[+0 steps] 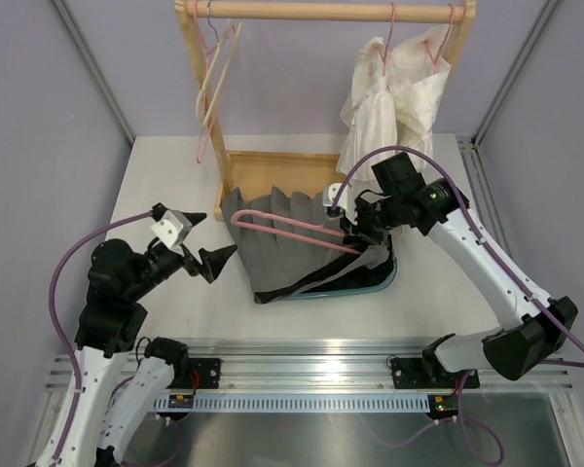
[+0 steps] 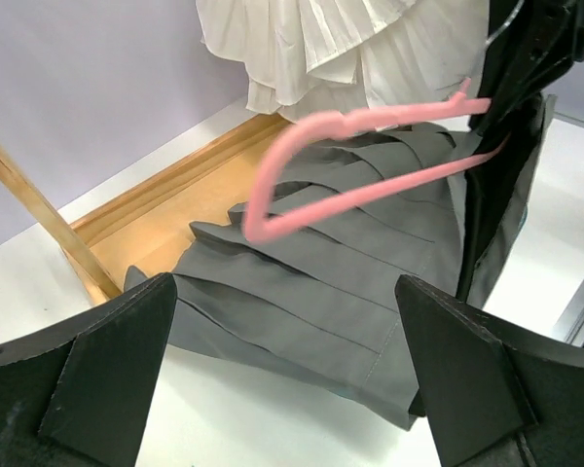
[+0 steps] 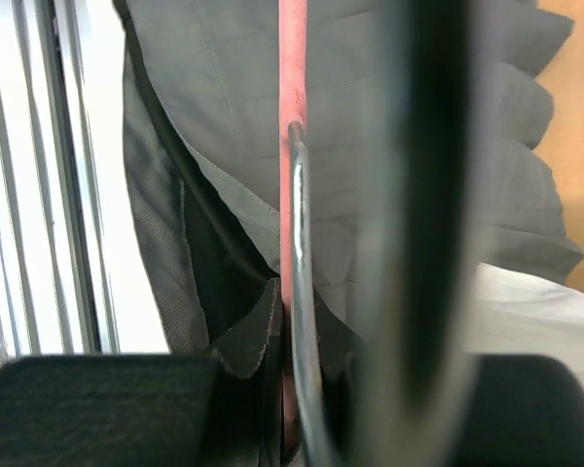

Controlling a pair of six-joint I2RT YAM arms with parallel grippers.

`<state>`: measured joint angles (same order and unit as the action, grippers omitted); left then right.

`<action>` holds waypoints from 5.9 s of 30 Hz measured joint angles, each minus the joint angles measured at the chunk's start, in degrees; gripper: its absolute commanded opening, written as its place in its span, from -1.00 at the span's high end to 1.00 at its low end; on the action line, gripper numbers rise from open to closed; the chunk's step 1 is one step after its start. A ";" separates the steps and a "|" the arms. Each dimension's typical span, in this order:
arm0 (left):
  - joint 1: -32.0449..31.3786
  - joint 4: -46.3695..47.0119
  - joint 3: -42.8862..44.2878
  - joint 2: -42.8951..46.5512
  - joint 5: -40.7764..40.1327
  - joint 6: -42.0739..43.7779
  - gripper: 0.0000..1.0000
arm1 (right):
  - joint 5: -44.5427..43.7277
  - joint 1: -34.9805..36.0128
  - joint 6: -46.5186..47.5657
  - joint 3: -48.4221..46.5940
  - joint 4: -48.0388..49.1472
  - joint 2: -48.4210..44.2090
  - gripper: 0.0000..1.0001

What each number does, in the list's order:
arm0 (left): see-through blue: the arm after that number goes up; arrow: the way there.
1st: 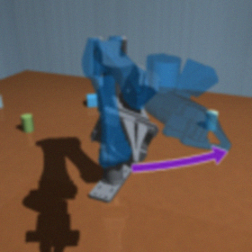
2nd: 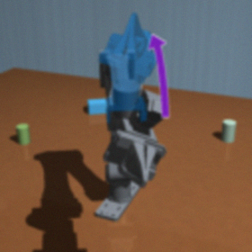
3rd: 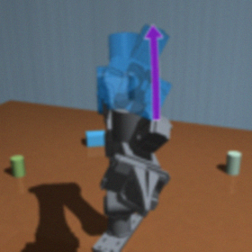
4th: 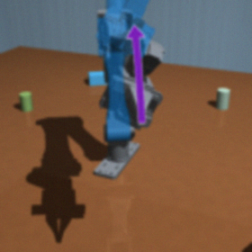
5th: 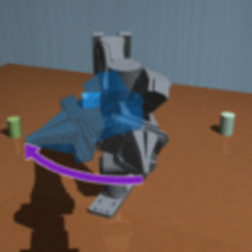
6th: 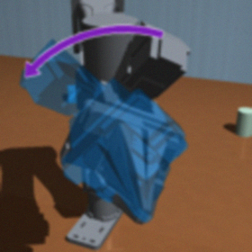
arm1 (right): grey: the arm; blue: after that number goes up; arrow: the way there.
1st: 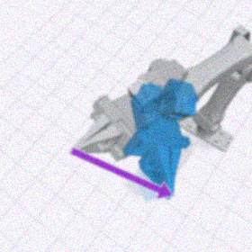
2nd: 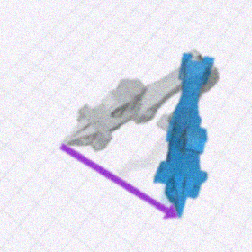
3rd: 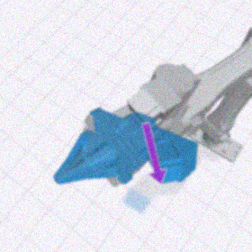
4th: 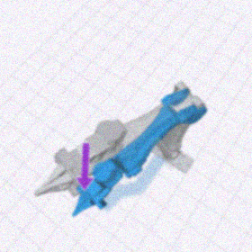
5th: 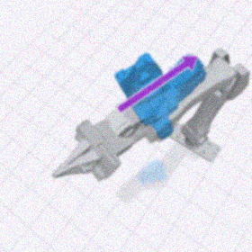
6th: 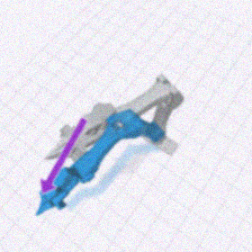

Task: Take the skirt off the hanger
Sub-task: Remove the skirt from the hanger, then place the hanger at the clothesline.

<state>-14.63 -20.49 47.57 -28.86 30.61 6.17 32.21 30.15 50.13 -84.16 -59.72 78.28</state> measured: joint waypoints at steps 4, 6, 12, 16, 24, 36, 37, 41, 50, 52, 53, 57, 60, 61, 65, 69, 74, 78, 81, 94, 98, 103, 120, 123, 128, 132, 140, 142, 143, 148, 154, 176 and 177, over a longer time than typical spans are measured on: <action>0.00 0.02 0.92 -2.84 2.40 1.09 -0.98 | -0.26 1.33 2.93 1.22 -1.64 0.00 1.00; 0.00 0.17 1.84 -5.16 4.61 1.53 -0.96 | -1.36 3.13 3.93 1.81 -1.95 0.00 1.00; -0.33 1.27 3.13 -12.31 14.16 1.62 -0.75 | -2.82 7.06 4.55 1.97 -2.58 0.02 1.00; -2.21 0.72 3.13 -14.73 16.98 1.81 -0.64 | -2.84 7.08 4.55 0.24 -3.28 0.46 1.00; -5.99 -0.79 3.13 -15.50 17.62 3.61 0.75 | -2.58 7.08 4.57 -3.58 -4.81 1.81 1.00; -6.58 -5.90 4.11 -11.21 14.97 5.25 1.00 | -2.60 6.32 2.84 -3.58 -4.02 2.47 -0.24; -6.58 -6.54 4.55 -10.49 14.05 5.14 1.00 | -2.47 5.66 2.54 -3.58 -3.91 2.38 -0.35; -6.47 -8.15 5.84 -6.75 10.99 4.26 1.00 | -0.98 1.20 1.51 -3.61 -3.52 1.84 -0.41; -6.43 -9.27 10.08 -0.70 8.63 1.01 1.00 | -0.76 -2.43 -2.32 -0.87 0.11 1.70 -0.37; -6.43 -10.10 10.95 0.55 7.61 0.74 1.00 | 0.15 -3.43 -3.13 0.09 0.70 1.70 -0.37; -6.43 -10.36 11.10 1.38 6.91 0.59 1.00 | 0.92 -4.11 -3.41 0.31 0.92 1.70 -0.38; -6.43 -11.37 11.10 4.46 4.48 -0.35 1.00 | 5.90 -6.19 -1.95 0.59 0.92 0.37 -0.45; -6.43 -11.30 10.47 5.16 2.99 -1.01 1.00 | 8.44 -6.32 -0.39 0.24 -0.26 -2.82 -0.53; -6.43 -11.02 9.92 5.16 2.54 -1.49 1.00 | 9.09 -6.32 0.17 -0.31 -0.81 -4.15 -0.55; -6.43 -9.88 6.78 4.22 1.88 -3.10 1.00 | 9.64 -6.32 2.82 -5.33 -2.97 -8.15 -0.65; -6.40 -6.71 4.35 1.36 2.69 -4.28 1.00 | 12.52 -6.32 6.36 -7.98 -3.65 -11.56 -0.90; -6.36 -1.36 2.32 -1.86 7.45 -4.76 1.00 | 15.80 -6.32 10.05 -7.82 -3.74 -13.14 -0.92; -6.36 1.99 2.05 -3.30 11.87 -4.74 1.00 | 16.87 -6.32 13.60 -7.80 -4.44 -11.17 -0.87; -6.36 3.43 1.99 -3.34 14.34 -4.66 1.00 | 16.79 -6.32 15.65 -7.93 -5.66 -8.35 -0.83; -6.34 4.00 1.99 -2.71 18.43 -2.93 1.00 | 16.61 -8.15 19.37 -9.79 -10.10 -2.78 -0.51; -6.01 4.35 1.99 -2.71 19.12 -2.95 1.00 | 17.05 -10.67 22.80 -11.69 -13.92 -1.95 -0.31; -5.31 6.32 1.99 -2.73 20.55 -3.98 1.00 | 17.88 -11.10 26.80 -12.79 -16.11 0.09 -0.11; -2.80 11.63 2.34 -4.26 21.35 -5.16 1.00 | 19.32 -11.10 27.85 -16.96 -18.21 1.40 1.00; -2.29 11.67 2.99 -5.20 20.37 -4.81 0.99 | 19.30 -11.19 26.49 -18.21 -18.29 1.36 1.00; -1.57 12.94 3.10 -6.47 16.87 -4.48 -0.09 | 20.02 -11.47 23.69 -21.62 -18.62 1.33 1.00; -0.55 13.11 2.89 -7.23 11.43 -5.16 -0.69 | 22.01 -11.41 20.39 -23.39 -18.53 0.52 1.00; -0.50 13.66 2.86 -2.49 -4.24 -6.34 -0.98 | 19.54 -11.41 8.94 -23.58 -18.56 0.31 1.00; -0.50 12.72 2.86 -0.11 -9.29 -5.84 -0.98 | 17.97 -11.41 4.57 -23.58 -18.05 0.24 1.00; -0.50 12.39 2.64 0.94 -11.26 -5.66 -0.98 | 17.25 -11.41 2.05 -23.58 -17.18 0.20 1.00; -0.46 9.77 -1.53 7.34 -17.70 -5.38 -0.98 | 10.45 -11.41 -13.00 -23.58 -8.76 -0.94 1.00; -0.46 5.92 -8.81 10.10 -19.12 -5.64 -0.98 | 3.26 -11.41 -26.43 -23.93 0.26 -1.95 1.00; -0.46 3.67 -15.52 9.75 -16.68 -5.81 -0.98 | -4.72 -8.68 -46.95 -39.08 20.76 13.25 1.00; -0.46 3.74 -15.52 9.62 -16.50 -5.81 -0.98 | -5.53 -8.11 -46.99 -40.09 21.20 14.12 1.00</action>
<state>-15.09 -16.75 32.05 -19.25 14.11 0.36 26.68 22.04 3.14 -124.25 -38.52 92.40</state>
